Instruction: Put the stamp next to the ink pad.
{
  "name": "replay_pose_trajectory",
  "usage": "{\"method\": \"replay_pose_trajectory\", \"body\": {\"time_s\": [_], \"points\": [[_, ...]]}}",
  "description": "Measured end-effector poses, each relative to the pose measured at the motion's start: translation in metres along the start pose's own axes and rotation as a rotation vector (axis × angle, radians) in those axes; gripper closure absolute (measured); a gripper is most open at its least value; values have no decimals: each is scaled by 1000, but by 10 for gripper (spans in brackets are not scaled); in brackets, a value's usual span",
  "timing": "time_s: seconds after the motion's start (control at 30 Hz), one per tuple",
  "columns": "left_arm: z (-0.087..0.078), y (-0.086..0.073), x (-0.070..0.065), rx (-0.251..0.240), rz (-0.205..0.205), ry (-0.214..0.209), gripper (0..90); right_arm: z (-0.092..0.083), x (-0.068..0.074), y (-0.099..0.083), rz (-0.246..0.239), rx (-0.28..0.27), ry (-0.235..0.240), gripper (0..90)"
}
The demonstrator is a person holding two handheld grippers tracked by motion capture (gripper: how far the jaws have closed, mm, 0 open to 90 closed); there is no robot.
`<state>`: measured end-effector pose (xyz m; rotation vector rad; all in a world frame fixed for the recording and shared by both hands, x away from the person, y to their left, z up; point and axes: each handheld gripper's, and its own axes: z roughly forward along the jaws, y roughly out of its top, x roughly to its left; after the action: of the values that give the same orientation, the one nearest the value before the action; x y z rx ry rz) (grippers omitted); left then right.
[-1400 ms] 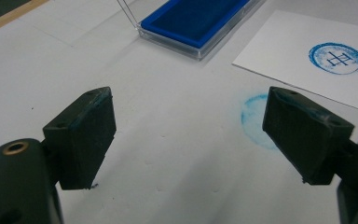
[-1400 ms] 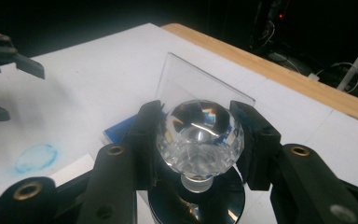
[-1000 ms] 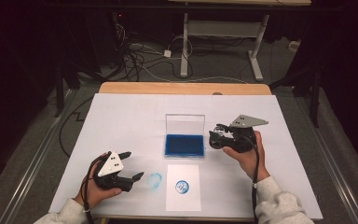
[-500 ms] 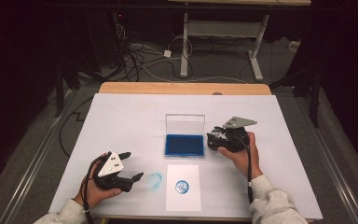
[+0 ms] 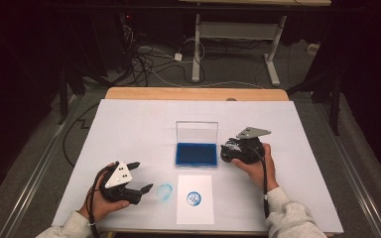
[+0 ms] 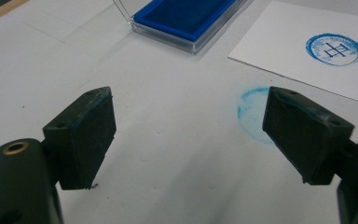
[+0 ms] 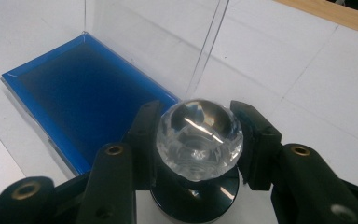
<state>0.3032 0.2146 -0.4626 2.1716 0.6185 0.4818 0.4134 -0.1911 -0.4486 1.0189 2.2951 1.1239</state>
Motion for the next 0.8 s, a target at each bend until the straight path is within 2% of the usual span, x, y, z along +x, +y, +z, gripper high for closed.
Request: {"method": "replay_pose_trajectory", "body": {"time_s": [0.23,0.3,0.63,0.73,0.8], "points": [[0,0,0,-3,1,-2,169,0,1,-1,-8,10,-5,497],[0,1,0,-7,3,1,169,-2,1,0,-16,9,-22,467],[2,1,-1,2,7,-1,169,-11,3,5,-35,-49,-46,419],[2,1,-1,3,6,-1,169,-15,3,9,-48,-65,-66,374],[3,1,-1,4,8,-1,169,-19,2,12,-41,-87,-69,369]]}}
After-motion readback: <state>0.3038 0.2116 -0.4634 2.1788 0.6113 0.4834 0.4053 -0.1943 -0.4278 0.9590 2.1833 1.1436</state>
